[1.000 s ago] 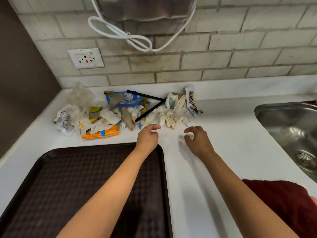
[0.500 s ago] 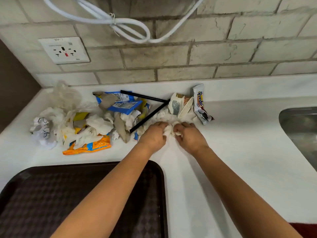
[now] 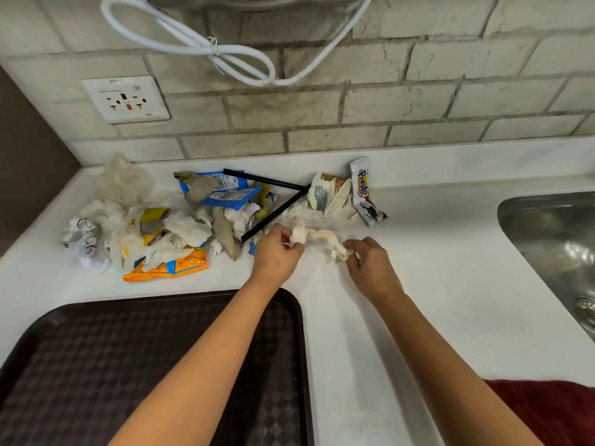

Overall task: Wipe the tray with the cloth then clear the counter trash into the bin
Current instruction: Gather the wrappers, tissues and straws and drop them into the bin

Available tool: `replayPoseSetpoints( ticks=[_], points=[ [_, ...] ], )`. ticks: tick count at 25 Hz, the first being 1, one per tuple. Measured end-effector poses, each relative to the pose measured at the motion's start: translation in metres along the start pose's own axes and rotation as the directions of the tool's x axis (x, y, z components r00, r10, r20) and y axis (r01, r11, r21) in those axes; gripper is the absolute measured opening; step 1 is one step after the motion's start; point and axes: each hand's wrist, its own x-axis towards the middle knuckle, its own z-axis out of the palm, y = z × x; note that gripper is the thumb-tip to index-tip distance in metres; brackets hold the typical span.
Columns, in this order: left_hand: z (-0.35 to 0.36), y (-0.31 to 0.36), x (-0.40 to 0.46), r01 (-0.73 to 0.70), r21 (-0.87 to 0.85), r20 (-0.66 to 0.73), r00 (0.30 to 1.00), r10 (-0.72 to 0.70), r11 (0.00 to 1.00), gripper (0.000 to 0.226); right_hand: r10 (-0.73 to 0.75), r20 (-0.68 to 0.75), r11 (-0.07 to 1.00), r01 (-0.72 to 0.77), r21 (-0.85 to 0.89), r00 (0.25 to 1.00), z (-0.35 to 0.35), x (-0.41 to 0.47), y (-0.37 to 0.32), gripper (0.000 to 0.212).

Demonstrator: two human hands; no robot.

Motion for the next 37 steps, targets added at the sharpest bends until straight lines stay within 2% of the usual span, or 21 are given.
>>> replayPoseSetpoints(
  ticks=[2, 4, 7, 9, 14, 22, 26, 32, 37],
  points=[
    [-0.009, 0.004, -0.019, 0.044, -0.18, 0.063, 0.997, -0.033, 0.983, 0.037, 0.026, -0.031, 0.999, -0.025, 0.021, 0.999, -0.01, -0.015, -0.002, 0.027],
    [-0.016, 0.009, -0.039, 0.07, -0.268, 0.136, 0.99, -0.035, 0.961, 0.045, 0.028, -0.091, 0.996, -0.02, 0.091, 0.995, -0.022, -0.031, -0.008, 0.023],
    [-0.027, 0.019, -0.073, 0.126, -0.375, 0.209, 0.977, -0.049, 0.918, 0.039, 0.045, -0.199, 0.98, -0.005, 0.198, 0.979, -0.039, -0.063, -0.022, 0.021],
    [-0.028, 0.023, -0.083, 0.172, -0.458, 0.229, 0.971, -0.071, 0.872, 0.037, 0.106, -0.252, 0.955, -0.028, 0.295, 0.962, -0.045, -0.069, -0.025, 0.021],
    [-0.057, 0.031, -0.143, 0.176, -0.629, 0.232, 0.972, -0.033, 0.757, 0.034, 0.2, -0.385, 0.902, -0.015, 0.432, 0.901, -0.077, -0.129, -0.047, 0.03],
    [-0.084, 0.019, -0.257, 0.199, -0.649, 0.308, 0.951, 0.014, 0.734, 0.029, 0.32, -0.435, 0.844, -0.045, 0.535, 0.842, -0.105, -0.253, -0.07, 0.022],
    [-0.079, 0.012, -0.312, 0.207, -0.635, 0.374, 0.925, 0.062, 0.744, 0.03, 0.339, -0.471, 0.846, -0.045, 0.532, 0.814, -0.113, -0.313, -0.069, 0.026],
    [-0.052, 0.004, -0.383, 0.211, -0.533, 0.461, 0.884, 0.073, 0.819, 0.032, 0.404, -0.495, 0.842, -0.101, 0.53, 0.769, -0.115, -0.379, -0.029, 0.03],
    [-0.006, -0.008, -0.431, 0.294, -0.437, 0.591, 0.806, 0.024, 0.85, 0.034, 0.483, -0.475, 0.817, -0.184, 0.546, 0.735, -0.109, -0.425, 0.021, 0.028]
  ],
)
